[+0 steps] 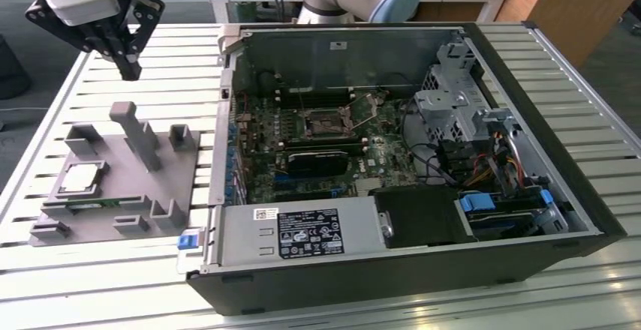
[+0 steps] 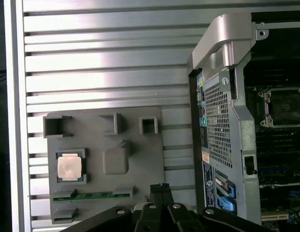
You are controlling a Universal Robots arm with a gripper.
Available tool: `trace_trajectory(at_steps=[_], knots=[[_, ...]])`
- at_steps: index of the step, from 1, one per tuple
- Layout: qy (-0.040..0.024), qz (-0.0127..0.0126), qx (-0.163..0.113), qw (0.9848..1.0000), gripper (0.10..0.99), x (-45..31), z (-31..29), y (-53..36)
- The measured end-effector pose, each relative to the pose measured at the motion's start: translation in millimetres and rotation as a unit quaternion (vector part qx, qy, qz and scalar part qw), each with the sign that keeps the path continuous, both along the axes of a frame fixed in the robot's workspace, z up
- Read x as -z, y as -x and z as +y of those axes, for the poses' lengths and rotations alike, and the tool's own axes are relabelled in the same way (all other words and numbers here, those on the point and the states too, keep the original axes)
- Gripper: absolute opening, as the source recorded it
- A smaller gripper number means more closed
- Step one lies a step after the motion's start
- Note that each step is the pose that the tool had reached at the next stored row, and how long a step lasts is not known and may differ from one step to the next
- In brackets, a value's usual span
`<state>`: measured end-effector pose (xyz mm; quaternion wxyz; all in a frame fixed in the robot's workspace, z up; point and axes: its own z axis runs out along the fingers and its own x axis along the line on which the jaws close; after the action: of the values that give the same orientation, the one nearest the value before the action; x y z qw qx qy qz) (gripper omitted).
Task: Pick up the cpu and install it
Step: 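Reach for the cpu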
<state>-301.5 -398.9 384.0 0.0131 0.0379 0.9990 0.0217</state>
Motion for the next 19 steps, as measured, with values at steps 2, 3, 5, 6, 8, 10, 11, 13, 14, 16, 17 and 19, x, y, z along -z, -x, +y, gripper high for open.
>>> trace_trajectory(at_steps=[2,3,5,6,8,10,11,13,14,16,17,19], knots=[[0.0,0.0,0.0,1.0,0.106,0.2,0.0,2.5],[0.0,0.0,0.0,1.0,0.106,0.3,0.0,3.8],[0.0,0.0,0.0,1.0,0.106,0.4,0.0,6.3],[0.0,0.0,0.0,1.0,0.106,0.5,0.0,7.7],[0.0,0.0,0.0,1.0,0.106,0.7,0.0,10.4],[0.0,0.0,0.0,1.0,0.106,0.8,0.0,13.2],[0.0,0.0,0.0,1.0,0.106,0.9,0.0,14.6],[0.0,0.0,0.0,1.0,0.106,1.0,0.0,18.0],[0.0,0.0,0.0,1.0,0.106,1.1,0.0,19.8],[0.0,0.0,0.0,1.0,0.106,1.3,0.0,23.7],[0.0,0.0,0.0,1.0,0.106,1.5,0.0,25.9],[0.0,0.0,0.0,1.0,0.106,1.6,0.0,30.5]])
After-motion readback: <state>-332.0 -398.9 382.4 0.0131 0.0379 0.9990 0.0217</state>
